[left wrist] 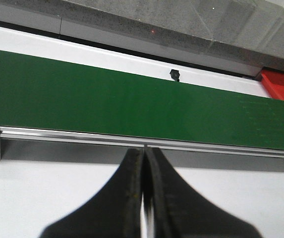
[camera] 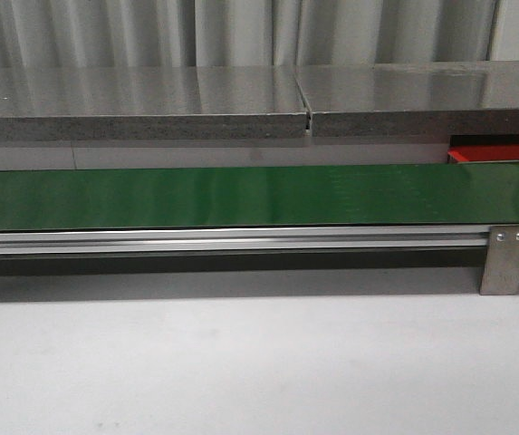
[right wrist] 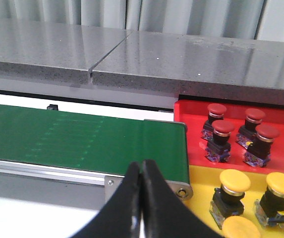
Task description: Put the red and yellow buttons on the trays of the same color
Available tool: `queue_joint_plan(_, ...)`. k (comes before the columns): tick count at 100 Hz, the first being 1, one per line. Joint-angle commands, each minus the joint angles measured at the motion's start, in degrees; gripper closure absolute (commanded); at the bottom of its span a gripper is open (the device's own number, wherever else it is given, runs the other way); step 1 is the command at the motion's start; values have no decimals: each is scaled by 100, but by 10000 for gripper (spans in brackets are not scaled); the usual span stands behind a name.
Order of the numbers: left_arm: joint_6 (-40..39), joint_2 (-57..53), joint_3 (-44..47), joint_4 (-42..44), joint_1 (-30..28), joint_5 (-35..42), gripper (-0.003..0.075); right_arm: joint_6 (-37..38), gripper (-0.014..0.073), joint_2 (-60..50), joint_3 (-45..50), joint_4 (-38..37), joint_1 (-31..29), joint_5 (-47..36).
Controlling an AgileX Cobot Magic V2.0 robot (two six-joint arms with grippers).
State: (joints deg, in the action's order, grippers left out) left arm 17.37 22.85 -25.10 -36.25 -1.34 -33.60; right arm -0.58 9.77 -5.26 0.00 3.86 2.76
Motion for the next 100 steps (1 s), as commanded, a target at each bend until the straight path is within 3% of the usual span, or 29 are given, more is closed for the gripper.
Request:
queue_joint_plan(1,-23,33,-152,-199,48,302,739,58,662,-252,76,-181,11,-527)
queue_joint_plan(29,-23,33,-152,-199,48,302,739,58,662,-1143,627,-232,-2,-465)
queue_joint_plan(100,-23,33,-152,-199,48,302,739,58,662,-1120,622,-422,-9,-517)
